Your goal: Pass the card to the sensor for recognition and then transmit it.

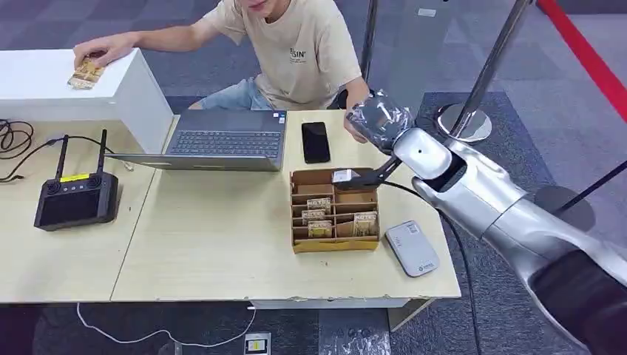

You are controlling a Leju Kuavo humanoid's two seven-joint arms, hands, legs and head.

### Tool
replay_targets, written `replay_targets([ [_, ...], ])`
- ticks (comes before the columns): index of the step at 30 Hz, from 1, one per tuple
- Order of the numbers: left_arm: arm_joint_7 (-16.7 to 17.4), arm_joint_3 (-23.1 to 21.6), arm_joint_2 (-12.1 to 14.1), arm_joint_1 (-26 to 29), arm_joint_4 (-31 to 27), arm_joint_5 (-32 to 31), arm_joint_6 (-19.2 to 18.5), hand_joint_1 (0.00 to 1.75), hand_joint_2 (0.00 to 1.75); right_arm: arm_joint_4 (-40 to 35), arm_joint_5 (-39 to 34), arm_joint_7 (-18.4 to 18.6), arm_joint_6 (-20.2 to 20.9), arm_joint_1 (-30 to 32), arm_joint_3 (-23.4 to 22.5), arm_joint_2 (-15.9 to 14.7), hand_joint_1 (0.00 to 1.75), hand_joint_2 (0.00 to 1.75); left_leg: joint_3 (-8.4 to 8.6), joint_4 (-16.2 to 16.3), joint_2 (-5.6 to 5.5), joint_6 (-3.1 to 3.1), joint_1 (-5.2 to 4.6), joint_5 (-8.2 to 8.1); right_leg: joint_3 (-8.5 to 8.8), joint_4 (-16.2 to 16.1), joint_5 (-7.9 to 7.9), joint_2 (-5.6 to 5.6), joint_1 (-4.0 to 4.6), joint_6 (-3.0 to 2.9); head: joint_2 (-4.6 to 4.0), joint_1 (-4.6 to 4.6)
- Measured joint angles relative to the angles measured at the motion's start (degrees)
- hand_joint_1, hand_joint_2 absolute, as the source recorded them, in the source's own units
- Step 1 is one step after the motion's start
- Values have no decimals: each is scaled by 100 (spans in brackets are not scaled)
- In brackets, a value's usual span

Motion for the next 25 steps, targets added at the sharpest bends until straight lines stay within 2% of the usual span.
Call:
replay_targets([
  [1,0,0,0,0,0,0,9,0,175,9,2,39,-26,3,0,-9,79,175,0,0,0,0,0,0,0,0,0,0,0,0,0,2],
  [2,0,0,0,0,0,0,13,0,175,11,15,85,-61,9,-2,-20,23,175,0,0,1,0,0,0,0,0,0,0,0,0,0,0],
  [3,0,0,0,0,0,0,15,0,175,11,24,138,-112,18,-7,-37,0,175,1,0,1,0,0,0,0,0,0,0,0,0,0,0],
  [8,0,0,0,-1,0,0,57,0,175,11,105,306,-262,102,-30,-116,0,175,1,0,1,0,0,0,0,0,0,0,0,0,0,0],
  [9,0,0,0,-1,0,0,61,0,175,11,129,317,-280,122,-44,-129,0,0,1,0,1,0,0,0,0,0,0,0,0,0,0,2],
  [18,31,0,11,0,0,-13,83,0,175,-7,221,528,-439,292,-264,-269,0,0,2,1,1,0,0,0,1,0,0,0,0,0,0,0],
  [22,33,0,26,1,0,-37,114,0,175,-120,76,780,-778,410,-446,-350,0,0,1,1,1,0,0,0,0,-1,0,1,0,0,0,0],
  [25,22,0,33,14,2,-35,136,0,175,-509,-353,1293,-1527,799,-957,-533,0,0,2,4,-5,1,1,-1,1,-2,-1,-2,-1,1,0,2],
])
